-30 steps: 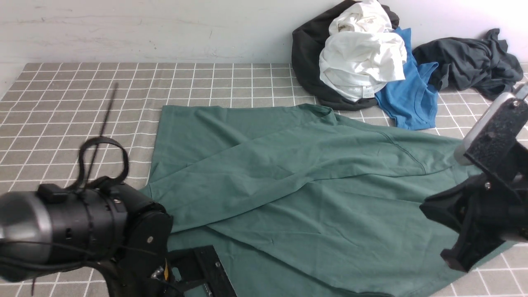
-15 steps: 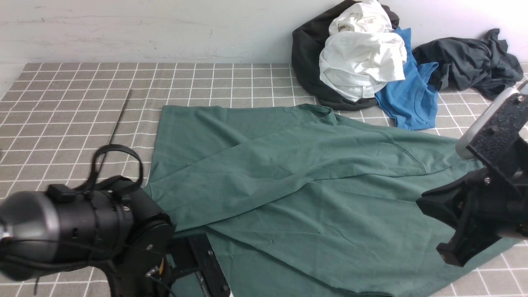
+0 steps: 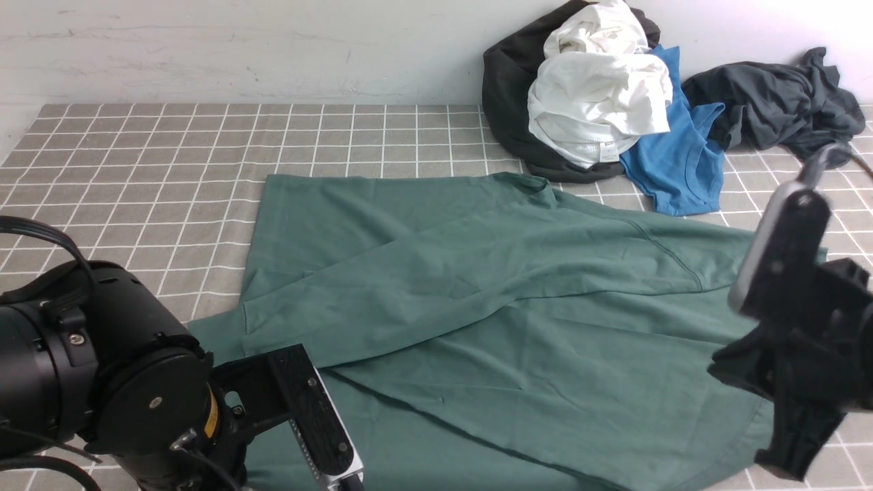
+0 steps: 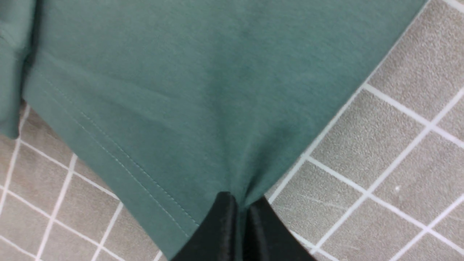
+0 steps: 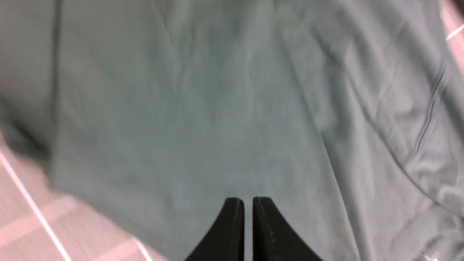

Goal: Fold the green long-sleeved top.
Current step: Use both arms simultaneously to clamp the lower edge of the clothing fabric, then use both arms to drag the lower edge of the fabric forward and fold it over the upper edge

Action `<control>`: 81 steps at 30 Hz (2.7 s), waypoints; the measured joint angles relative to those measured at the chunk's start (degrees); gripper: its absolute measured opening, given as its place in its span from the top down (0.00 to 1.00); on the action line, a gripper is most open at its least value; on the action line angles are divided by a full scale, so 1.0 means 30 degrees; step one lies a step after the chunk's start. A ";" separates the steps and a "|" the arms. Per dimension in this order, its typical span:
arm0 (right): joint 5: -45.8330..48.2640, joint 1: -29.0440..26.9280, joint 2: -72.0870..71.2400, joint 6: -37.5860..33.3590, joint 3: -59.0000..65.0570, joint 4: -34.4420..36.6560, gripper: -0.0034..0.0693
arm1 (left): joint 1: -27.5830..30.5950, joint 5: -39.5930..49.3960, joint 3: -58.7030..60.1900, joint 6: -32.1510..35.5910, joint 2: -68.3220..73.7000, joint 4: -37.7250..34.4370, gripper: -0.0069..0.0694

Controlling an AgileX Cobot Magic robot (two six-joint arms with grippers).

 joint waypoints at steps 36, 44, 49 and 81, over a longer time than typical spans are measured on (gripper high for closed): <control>-0.1702 -0.3221 0.6634 0.7517 -0.0347 -1.0268 0.95 | 0.0362 0.0214 0.0015 -0.2616 -0.2294 -0.0017 0.91; 0.2075 -0.2560 0.4044 0.9948 -0.1346 -0.8057 0.96 | 0.4142 0.0477 -0.0542 -0.3689 -0.4180 -0.0108 0.89; 0.0915 -0.2503 0.5103 0.9992 -0.3931 -0.8174 0.96 | 0.6850 -0.0358 -0.4855 -0.3414 -0.0943 -0.1208 0.89; 0.2566 -0.2088 1.6844 1.4253 -1.9576 -0.4170 0.66 | 0.8864 0.1613 -2.7634 -0.5604 1.7810 0.2225 0.39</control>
